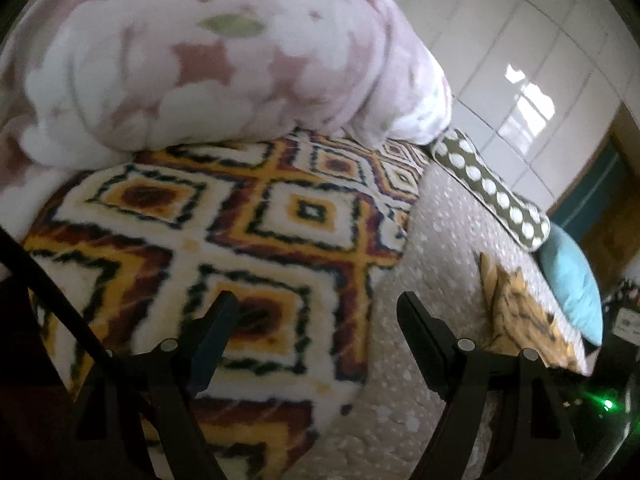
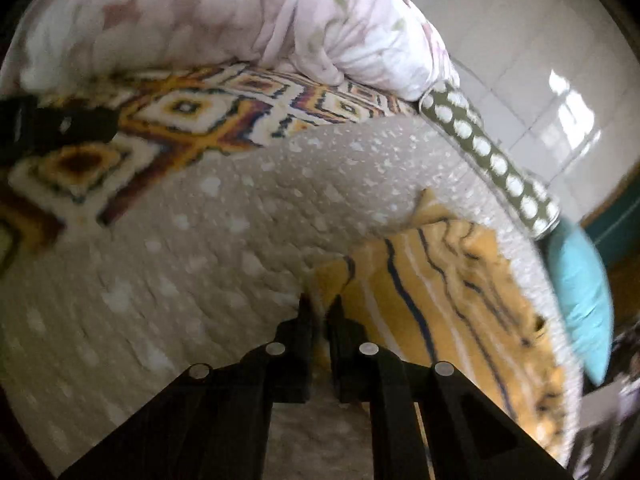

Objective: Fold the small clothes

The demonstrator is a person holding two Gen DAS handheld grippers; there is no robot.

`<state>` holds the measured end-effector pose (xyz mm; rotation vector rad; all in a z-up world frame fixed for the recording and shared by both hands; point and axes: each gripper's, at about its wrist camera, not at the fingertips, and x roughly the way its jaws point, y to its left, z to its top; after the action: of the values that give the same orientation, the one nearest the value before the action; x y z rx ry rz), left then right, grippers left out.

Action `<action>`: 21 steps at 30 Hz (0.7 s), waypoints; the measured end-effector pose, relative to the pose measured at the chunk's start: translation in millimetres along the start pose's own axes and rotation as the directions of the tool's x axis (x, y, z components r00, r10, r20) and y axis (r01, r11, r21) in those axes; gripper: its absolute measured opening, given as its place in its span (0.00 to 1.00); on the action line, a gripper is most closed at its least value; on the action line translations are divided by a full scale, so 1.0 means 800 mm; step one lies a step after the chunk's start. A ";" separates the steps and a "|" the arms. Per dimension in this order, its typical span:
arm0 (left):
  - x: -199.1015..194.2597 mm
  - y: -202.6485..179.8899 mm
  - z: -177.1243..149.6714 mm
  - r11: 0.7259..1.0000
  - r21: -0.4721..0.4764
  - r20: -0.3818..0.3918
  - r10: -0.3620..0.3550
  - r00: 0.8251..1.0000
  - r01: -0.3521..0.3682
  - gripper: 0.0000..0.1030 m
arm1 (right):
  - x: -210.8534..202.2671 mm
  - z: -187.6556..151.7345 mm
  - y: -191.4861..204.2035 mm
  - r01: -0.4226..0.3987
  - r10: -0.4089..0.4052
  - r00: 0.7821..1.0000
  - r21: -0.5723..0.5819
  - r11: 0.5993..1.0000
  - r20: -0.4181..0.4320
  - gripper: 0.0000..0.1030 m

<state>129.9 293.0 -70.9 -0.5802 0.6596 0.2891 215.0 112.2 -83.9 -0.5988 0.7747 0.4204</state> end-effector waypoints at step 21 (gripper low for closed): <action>-0.014 -0.156 -0.066 0.944 0.317 -0.002 -0.095 0.995 0.091 0.79 | -0.109 -0.152 -0.149 0.067 -0.115 0.988 0.384 0.921 0.105 0.31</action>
<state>148.6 160.7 -46.2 -0.2992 0.6479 0.0945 161.6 -67.3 -46.3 -0.2399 0.6811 0.2094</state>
